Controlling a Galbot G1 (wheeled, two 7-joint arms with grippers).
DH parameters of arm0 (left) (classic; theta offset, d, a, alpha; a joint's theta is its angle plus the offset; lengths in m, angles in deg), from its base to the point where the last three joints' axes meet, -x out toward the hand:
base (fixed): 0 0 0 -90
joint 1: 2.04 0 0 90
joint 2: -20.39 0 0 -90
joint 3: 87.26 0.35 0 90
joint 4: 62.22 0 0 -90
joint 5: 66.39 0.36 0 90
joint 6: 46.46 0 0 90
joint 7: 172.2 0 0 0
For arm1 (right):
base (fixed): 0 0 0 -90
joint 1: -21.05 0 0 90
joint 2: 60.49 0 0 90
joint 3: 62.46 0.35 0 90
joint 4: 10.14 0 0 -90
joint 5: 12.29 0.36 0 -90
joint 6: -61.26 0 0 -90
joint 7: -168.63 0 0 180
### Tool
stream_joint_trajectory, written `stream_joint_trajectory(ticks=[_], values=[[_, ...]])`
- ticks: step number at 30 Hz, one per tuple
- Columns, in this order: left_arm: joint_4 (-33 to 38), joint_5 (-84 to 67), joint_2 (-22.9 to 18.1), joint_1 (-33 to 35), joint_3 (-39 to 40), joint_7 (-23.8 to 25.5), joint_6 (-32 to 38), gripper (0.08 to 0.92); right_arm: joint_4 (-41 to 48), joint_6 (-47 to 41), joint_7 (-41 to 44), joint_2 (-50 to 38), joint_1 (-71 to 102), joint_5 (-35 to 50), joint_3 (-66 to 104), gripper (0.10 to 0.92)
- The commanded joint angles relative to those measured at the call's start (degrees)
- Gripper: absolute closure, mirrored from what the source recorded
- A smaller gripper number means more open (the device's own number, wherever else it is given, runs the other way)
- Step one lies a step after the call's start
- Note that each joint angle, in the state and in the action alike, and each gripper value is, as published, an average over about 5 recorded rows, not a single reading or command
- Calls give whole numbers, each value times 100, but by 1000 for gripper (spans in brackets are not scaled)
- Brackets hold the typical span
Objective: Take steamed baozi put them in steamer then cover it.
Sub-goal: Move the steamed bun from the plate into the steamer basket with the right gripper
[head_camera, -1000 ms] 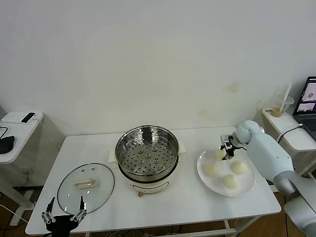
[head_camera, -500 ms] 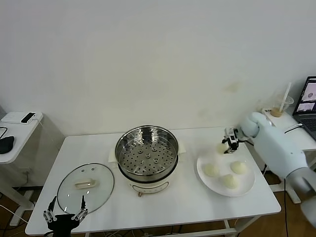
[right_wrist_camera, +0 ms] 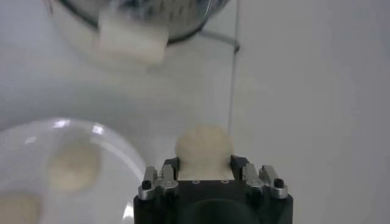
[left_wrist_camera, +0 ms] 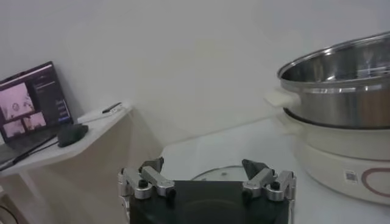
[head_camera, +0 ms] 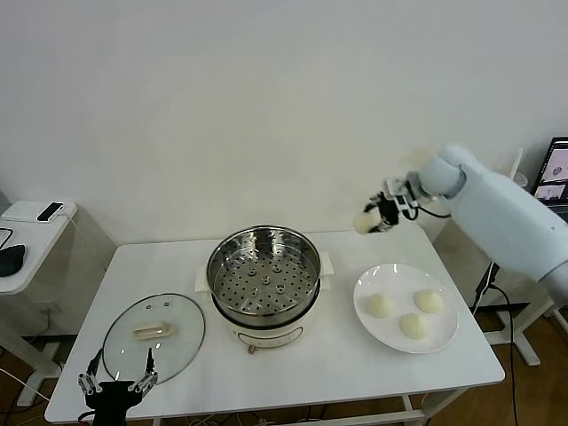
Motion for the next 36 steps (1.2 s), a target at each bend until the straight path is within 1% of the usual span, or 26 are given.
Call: stream_joint_trajectory(ticks=[1,8,14,18,23,30,36], values=[[-6,-21,24,-12,-54,5,-5,177,-333,-64,-190,773,-1074,1167,-1124,482],[-5,-66,74,-32,-215,17,-10,177,257,436,-524,1829,-1242,1284,-1776,482],[-11,-119,132,-53,-319,28,-16,177,726,1203,-721,2406,-1297,881,-2387,484],[-25,-181,157,-57,-398,31,-12,177,834,1591,-787,2626,-1298,547,-2756,485],[-47,-253,186,-65,-476,32,-10,177,912,2150,-928,2794,-1247,-63,-3124,490],[-70,-280,188,-106,-494,27,-14,177,1149,2839,-1245,2965,-1027,-754,-3261,491],[-87,-280,181,-117,-486,27,-14,177,1398,3149,-1475,3088,-897,-1083,-3233,491]])
